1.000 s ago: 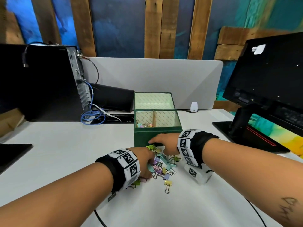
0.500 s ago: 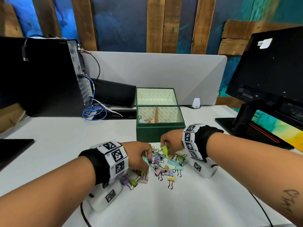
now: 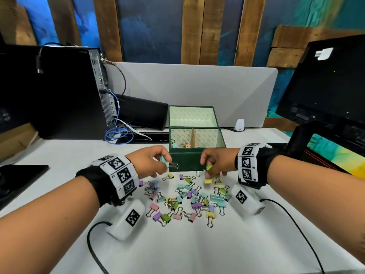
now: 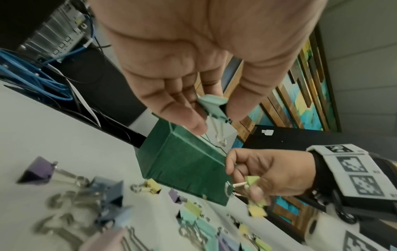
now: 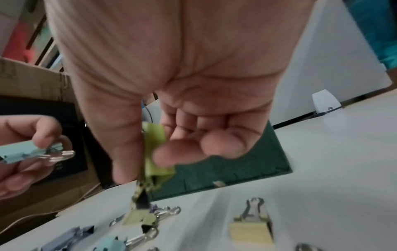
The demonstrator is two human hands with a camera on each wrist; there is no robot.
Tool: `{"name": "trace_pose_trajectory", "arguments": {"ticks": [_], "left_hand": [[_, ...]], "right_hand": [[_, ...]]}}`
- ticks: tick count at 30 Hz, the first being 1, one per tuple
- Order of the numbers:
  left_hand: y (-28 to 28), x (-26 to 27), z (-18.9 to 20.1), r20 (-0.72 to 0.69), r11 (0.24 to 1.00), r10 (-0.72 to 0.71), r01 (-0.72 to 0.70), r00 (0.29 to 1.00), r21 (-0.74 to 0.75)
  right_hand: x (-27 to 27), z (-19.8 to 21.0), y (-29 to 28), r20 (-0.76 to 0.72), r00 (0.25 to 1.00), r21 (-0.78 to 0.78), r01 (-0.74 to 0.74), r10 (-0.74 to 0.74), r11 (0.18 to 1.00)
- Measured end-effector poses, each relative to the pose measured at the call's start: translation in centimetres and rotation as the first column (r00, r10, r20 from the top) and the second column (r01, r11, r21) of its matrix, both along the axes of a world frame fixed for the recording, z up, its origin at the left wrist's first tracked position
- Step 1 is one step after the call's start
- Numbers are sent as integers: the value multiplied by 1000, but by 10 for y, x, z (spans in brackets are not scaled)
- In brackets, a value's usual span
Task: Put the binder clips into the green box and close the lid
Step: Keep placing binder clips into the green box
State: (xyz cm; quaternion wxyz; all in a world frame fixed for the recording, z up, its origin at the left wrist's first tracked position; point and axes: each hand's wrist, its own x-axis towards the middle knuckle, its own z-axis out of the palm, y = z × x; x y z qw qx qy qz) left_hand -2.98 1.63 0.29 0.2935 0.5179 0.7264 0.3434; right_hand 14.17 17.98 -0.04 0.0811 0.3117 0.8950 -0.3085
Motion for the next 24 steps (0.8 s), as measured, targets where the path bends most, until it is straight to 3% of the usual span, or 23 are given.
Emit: {"name": "trace_pose_trajectory", "arguments": {"ticks": [6,11,15,18,24], "left_hand": [[2,-14,6,91,992,96,-102,991,69],[4,-17,5,87,991,105,-112,991,70],[7,-18,3,80,992,98,-104,992,73],[8,-18,0,81,993,93,-99,992,65],[9,-12,-6,77,994,93,-97,993,56]], "right_hand": [[5,-3,-5,118,993,88,-15,4,996],[5,9,1,53,996,79,63,-67,995],[1,15,-2,139,990,43,-14,7,999],[2,10,-8,190,980,105,-72,51,992],[7,3,-11,161,986,162,-59,32,985]]}}
